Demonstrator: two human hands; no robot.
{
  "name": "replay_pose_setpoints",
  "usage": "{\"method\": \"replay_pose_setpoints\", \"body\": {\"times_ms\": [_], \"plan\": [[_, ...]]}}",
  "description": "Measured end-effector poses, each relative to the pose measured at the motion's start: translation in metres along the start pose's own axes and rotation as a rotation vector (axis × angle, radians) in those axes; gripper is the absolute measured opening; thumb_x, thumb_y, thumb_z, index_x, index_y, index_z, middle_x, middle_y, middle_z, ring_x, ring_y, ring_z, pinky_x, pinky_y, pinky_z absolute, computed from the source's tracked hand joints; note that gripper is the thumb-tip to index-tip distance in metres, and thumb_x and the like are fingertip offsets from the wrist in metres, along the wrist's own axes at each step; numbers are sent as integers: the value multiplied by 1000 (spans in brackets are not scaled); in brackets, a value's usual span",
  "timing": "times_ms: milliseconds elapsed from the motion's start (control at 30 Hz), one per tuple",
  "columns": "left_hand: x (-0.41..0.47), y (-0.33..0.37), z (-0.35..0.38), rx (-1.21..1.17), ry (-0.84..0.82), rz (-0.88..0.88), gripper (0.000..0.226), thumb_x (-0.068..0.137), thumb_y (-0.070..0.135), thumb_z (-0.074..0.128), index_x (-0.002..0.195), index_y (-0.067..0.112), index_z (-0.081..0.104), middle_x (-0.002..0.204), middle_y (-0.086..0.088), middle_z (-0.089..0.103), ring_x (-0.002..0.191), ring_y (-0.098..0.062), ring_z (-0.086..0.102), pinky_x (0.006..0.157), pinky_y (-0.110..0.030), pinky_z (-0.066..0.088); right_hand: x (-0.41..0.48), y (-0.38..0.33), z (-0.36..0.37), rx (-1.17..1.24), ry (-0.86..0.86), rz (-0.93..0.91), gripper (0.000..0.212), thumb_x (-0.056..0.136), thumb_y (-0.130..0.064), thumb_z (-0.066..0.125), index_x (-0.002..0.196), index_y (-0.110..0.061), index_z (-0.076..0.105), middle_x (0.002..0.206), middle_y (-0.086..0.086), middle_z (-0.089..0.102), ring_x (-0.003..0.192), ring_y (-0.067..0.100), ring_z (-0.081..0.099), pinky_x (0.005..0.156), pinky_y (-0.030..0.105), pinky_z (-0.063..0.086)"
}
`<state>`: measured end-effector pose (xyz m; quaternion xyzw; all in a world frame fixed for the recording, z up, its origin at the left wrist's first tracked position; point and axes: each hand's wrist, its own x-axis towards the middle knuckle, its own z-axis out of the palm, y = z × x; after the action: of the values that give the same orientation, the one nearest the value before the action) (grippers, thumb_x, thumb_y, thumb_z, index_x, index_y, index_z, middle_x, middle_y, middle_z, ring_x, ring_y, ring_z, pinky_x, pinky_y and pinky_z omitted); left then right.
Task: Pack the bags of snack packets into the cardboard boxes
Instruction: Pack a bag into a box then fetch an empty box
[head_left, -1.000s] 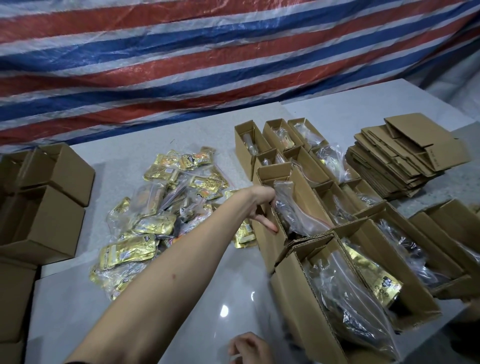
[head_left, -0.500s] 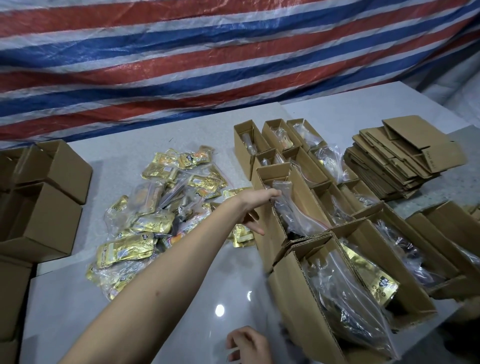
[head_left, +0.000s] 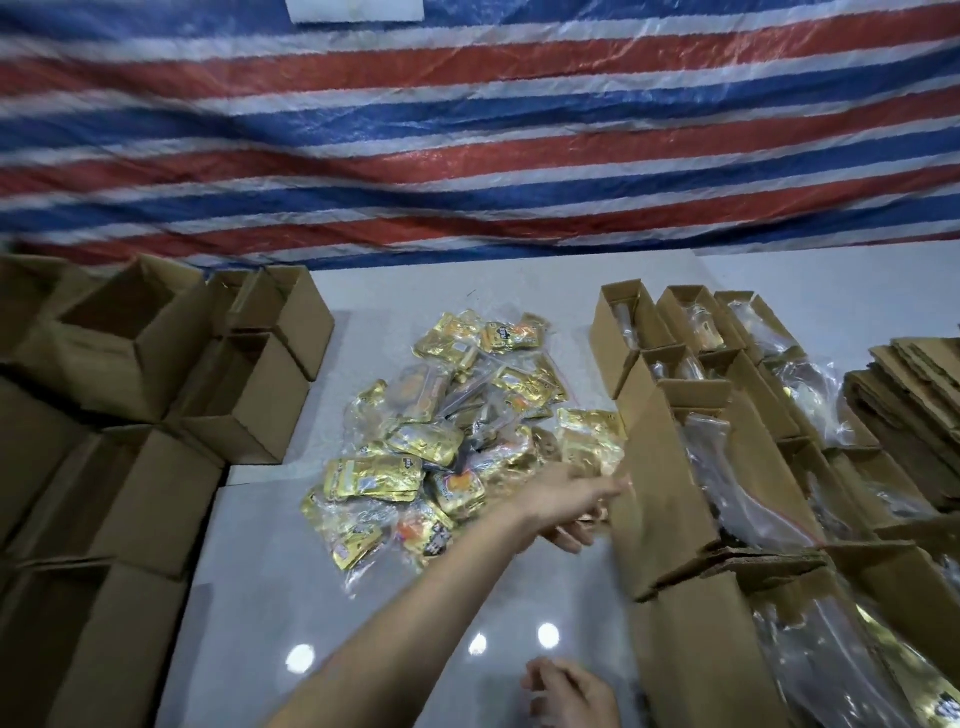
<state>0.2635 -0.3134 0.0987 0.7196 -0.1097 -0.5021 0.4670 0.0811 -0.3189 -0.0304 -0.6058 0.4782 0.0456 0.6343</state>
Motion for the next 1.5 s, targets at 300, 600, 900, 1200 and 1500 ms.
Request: {"method": "replay_pose_setpoints", "body": {"times_ms": [300,600,900,1200,1500], "plan": [[-119,-150,-62,-279,665,116,45,100,26,56,55,17,56,47,-1,48,44,-11,44,48,-20,37,-9,-47,62,-16,-160,-12,22,97,-1,55,79,0,68,64,10,72,45,18,62,51,27,43],[-212,-285,-132,-122,1084,-41,38,95,28,63,59,17,61,60,-4,61,57,-13,52,59,-30,40,-45,-88,136,-76,-353,-176,18,98,-9,57,90,-4,73,79,7,75,62,18,67,59,31,51],[-218,-292,-220,92,1172,-89,34,86,43,63,119,42,52,101,17,62,89,-5,61,84,-39,53,-60,-120,175,-103,-440,-266,22,98,-13,58,84,-8,74,80,9,73,64,17,67,58,29,53],[-162,-165,-362,611,1327,-22,57,91,27,62,143,34,39,152,-17,28,130,-38,44,101,-49,44,-53,-180,185,-30,-431,-382,23,99,-9,55,85,-10,73,77,4,74,63,17,68,54,28,55],[-131,-128,-443,872,1267,-315,74,79,56,75,140,26,47,159,-27,15,146,-47,18,114,-60,23,-41,-190,150,30,-365,-410,24,98,-7,55,83,-10,74,84,13,74,64,17,68,50,23,53]]}}
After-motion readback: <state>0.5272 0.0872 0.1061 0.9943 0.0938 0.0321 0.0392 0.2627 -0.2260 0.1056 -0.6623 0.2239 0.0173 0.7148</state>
